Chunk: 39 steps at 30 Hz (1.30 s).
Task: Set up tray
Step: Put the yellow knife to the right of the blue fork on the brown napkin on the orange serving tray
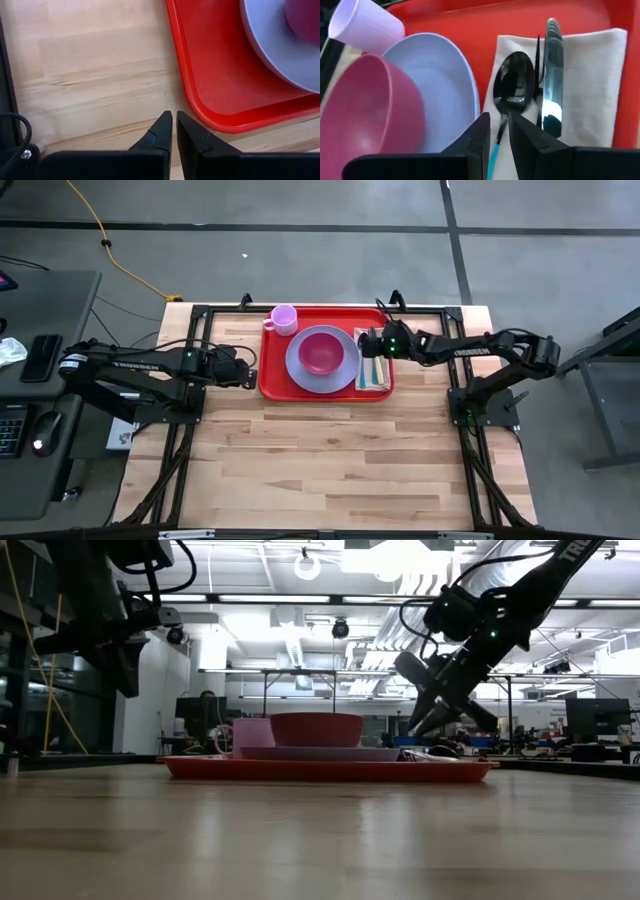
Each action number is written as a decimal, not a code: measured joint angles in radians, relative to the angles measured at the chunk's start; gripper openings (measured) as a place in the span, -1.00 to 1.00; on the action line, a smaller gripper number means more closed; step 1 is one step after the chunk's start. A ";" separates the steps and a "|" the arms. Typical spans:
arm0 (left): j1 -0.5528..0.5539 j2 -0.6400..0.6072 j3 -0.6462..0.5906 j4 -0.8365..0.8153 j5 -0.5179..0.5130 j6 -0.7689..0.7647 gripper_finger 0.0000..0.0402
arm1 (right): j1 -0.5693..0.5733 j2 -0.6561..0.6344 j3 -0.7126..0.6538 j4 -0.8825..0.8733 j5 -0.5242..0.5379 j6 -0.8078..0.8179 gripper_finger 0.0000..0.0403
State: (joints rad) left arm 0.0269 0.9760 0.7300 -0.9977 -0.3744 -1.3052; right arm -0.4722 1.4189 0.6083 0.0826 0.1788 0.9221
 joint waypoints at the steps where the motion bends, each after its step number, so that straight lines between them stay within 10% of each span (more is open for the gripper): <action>1: 0.000 0.000 0.000 0.000 0.000 0.000 -0.72 | -0.009 0.000 0.000 0.001 -0.015 -0.004 -0.76; 14: 0.000 0.000 0.000 0.002 0.000 -0.001 -0.72 | -0.084 0.082 0.000 0.052 -0.189 -0.035 -0.74; 39: 0.000 0.000 0.000 0.005 -0.001 -0.027 -0.72 | -0.098 0.216 0.219 -0.232 -0.108 -0.253 -0.75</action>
State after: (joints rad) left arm 0.0265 0.9764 0.7300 -0.9932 -0.3750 -1.3325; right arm -0.5705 1.6352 0.8272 -0.1490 0.0704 0.6689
